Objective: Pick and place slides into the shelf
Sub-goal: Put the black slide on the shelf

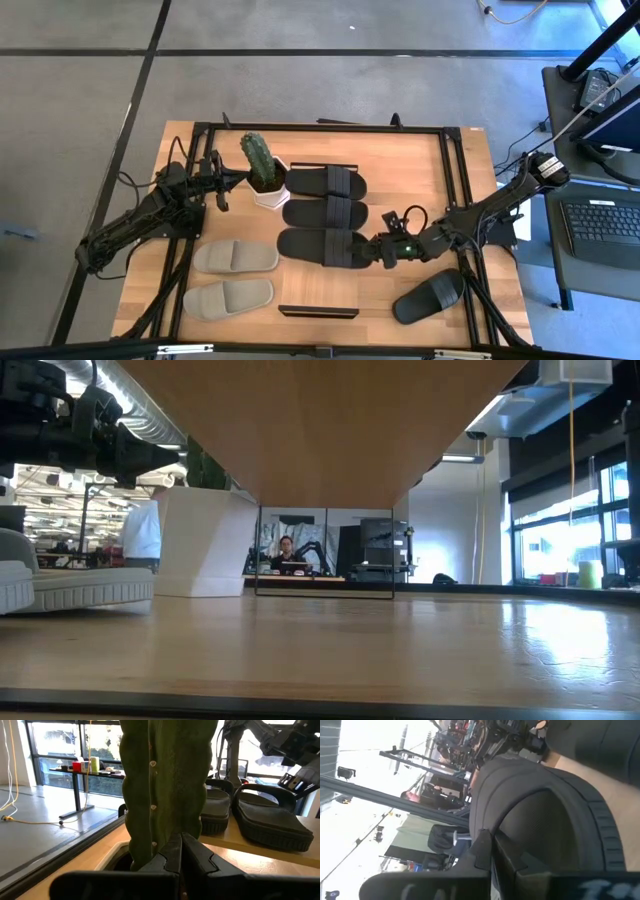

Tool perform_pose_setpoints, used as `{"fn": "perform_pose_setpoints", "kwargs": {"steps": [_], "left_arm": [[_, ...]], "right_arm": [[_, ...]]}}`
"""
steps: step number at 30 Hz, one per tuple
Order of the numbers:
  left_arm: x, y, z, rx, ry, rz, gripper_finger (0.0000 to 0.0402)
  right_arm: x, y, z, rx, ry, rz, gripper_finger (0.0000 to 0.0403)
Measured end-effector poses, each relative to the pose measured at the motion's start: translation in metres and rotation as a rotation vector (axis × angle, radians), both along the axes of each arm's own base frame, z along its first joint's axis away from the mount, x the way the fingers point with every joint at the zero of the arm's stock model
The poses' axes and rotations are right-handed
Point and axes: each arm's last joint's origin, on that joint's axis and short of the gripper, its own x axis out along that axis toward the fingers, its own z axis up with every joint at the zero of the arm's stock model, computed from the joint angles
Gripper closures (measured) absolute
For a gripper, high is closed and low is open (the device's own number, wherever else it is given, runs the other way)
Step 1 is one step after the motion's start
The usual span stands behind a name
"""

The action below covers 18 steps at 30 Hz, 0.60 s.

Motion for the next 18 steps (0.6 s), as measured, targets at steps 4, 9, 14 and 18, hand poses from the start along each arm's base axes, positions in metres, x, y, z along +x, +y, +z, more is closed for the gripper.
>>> {"fn": "perform_pose_setpoints", "kwargs": {"steps": [4,9,14,18], "left_arm": [[0.0,0.0,0.0,-0.059,-0.018,-0.003,0.0401],[0.0,0.0,0.0,-0.069,-0.021,-0.003,0.0401],[0.0,0.0,0.0,-0.069,-0.022,-0.004,0.0401],[0.0,0.0,0.0,-0.069,-0.021,-0.005,0.0401]], "right_arm": [[0.0,0.0,0.0,0.017,0.003,0.003,0.0397],[0.006,0.001,-0.011,0.015,0.041,0.002,0.0397],[0.014,0.002,-0.023,0.013,0.079,-0.011,0.0397],[0.016,0.002,-0.027,-0.014,0.088,-0.011,0.0397]]}}
